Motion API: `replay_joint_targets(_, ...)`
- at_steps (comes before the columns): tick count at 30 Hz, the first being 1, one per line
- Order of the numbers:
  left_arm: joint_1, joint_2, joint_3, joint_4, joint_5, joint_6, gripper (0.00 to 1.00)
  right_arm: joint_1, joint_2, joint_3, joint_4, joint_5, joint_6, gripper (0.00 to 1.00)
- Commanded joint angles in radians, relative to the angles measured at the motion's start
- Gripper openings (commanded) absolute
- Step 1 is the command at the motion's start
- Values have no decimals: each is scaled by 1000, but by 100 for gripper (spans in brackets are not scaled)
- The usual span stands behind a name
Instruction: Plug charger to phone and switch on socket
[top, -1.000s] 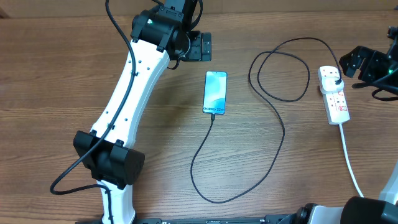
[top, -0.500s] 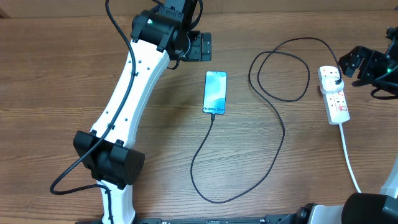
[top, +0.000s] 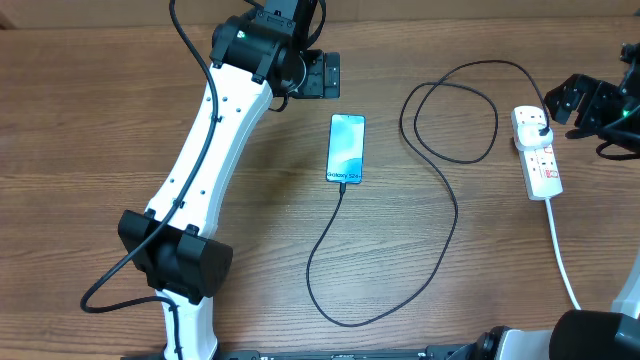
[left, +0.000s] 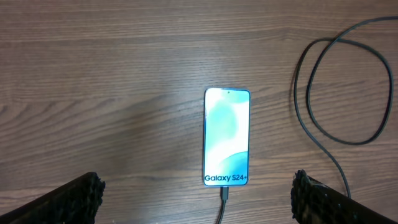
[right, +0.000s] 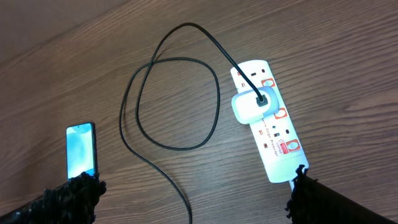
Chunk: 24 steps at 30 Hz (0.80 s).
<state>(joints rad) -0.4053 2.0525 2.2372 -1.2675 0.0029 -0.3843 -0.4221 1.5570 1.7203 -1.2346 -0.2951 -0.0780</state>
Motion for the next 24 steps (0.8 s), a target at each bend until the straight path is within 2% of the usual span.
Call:
replay_joint_targets(1,5,5,2,-18,10,23,100,2,-2,2,2,11,3,100)
replay_joint_targets(15,3,10,-10,-49,-93,48,100,2,-2,2,2,11,3,100)
replay_joint_targets(24,-2,-21,-111,105,-61,40,99,2,-2,2,2,11,3,100)
